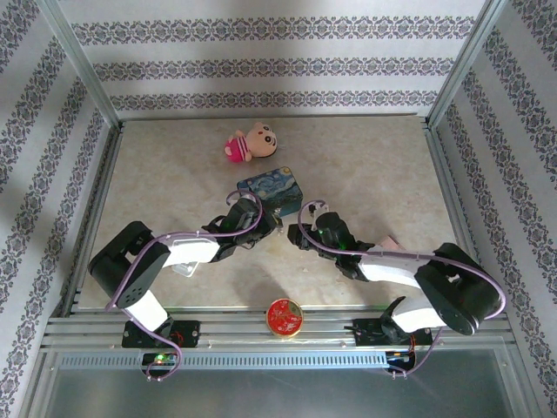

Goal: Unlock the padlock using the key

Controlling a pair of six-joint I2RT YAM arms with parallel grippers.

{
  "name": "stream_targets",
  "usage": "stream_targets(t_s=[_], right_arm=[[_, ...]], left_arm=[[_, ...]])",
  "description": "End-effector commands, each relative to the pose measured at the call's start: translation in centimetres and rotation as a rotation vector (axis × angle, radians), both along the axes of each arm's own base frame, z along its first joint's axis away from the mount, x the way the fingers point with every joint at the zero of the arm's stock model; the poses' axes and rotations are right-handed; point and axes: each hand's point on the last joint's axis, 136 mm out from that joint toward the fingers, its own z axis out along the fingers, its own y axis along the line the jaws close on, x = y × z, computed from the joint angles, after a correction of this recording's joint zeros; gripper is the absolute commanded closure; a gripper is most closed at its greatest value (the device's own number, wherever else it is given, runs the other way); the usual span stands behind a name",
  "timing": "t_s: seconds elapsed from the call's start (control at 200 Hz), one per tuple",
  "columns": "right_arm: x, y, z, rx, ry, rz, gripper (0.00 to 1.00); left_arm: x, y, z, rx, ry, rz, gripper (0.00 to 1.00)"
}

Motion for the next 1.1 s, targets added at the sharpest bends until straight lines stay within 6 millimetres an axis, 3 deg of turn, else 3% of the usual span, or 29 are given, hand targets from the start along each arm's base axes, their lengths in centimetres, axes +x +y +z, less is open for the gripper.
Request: stream_targets(t_s=[0.0, 0.105, 0.475, 0.849, 0.989, 1.094], right_arm=[[0.3, -1.7, -0.4, -0.128, -0.015, -0.027, 0.65], [0.9, -1.7, -0.3, -0.086, 0.018, -0.039, 0.75], [3.1, 1.0, -1.6, 0.015, 0.108, 0.052, 0.89], [4.2, 3.5, -3.8, 0.080, 0.156, 0.130, 0.92], [4.2, 4.2, -3.8, 0.131, 0.147, 0.149, 0.92], [4.2, 4.6, -3.6, 0.157, 0.145, 0.163, 0.92]], left_arm=[[-1.2, -0.1, 0.1, 0.011, 0.054, -0.029, 1.00], [-1.3, -0.2, -0.3, 0.003, 0.062, -0.028, 1.00], [-1.4, -0.7, -0.8, -0.025, 0.074, -0.039, 1.00], [-1.4, -0.8, -0.8, -0.038, 0.076, -0.040, 1.00], [-1.4, -0.9, -1.2, -0.046, 0.085, -0.041, 1.00], [-1.4, -1.3, -1.4, -0.061, 0.092, -0.046, 0.91]])
